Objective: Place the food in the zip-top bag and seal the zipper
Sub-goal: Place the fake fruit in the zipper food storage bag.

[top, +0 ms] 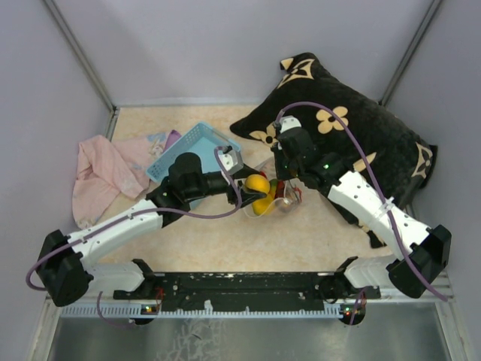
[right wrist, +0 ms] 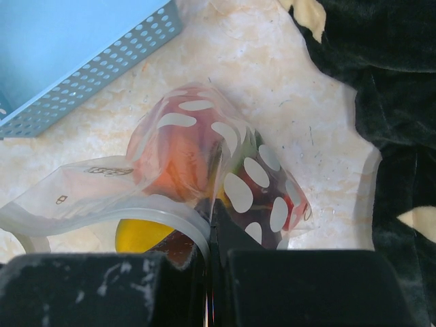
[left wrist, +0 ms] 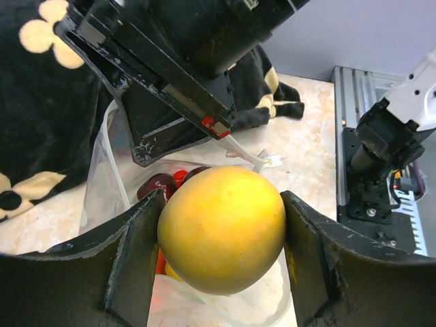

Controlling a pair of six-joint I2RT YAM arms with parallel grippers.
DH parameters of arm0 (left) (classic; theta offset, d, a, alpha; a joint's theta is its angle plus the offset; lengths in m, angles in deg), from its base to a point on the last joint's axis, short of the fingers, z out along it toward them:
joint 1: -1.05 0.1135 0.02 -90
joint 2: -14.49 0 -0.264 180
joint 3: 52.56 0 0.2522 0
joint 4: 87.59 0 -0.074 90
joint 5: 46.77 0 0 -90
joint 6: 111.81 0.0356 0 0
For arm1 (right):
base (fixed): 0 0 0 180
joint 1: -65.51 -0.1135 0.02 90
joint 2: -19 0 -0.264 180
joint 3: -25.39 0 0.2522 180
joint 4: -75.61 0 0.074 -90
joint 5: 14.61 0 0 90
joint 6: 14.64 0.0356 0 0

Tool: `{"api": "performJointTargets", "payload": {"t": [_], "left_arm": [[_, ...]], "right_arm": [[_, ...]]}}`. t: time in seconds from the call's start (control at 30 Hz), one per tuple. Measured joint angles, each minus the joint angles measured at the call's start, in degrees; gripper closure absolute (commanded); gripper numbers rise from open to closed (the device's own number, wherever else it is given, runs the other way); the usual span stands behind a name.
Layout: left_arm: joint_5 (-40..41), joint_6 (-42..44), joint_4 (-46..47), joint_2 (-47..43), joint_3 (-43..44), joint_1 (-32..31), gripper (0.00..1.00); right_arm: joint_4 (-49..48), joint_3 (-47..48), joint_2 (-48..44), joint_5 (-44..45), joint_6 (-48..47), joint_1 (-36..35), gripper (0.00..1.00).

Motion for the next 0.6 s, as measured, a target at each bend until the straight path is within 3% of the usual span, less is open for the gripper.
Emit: {"api": "performJointTargets", "payload": {"t": [0.23, 0.6], "left_arm": [[3.5, 4.2, 0.6, 4.7, 1.7, -1.2, 0.42], [9.7, 6.0, -0.7, 9.5, 5.4, -1.5, 0.21]], "right_arm": [[0.1, 0.0, 0.0, -0.2, 0.3, 0.0, 1.00], [0.2, 0.0, 0.0, -0.4, 0.2, 0.0, 1.00]]}}
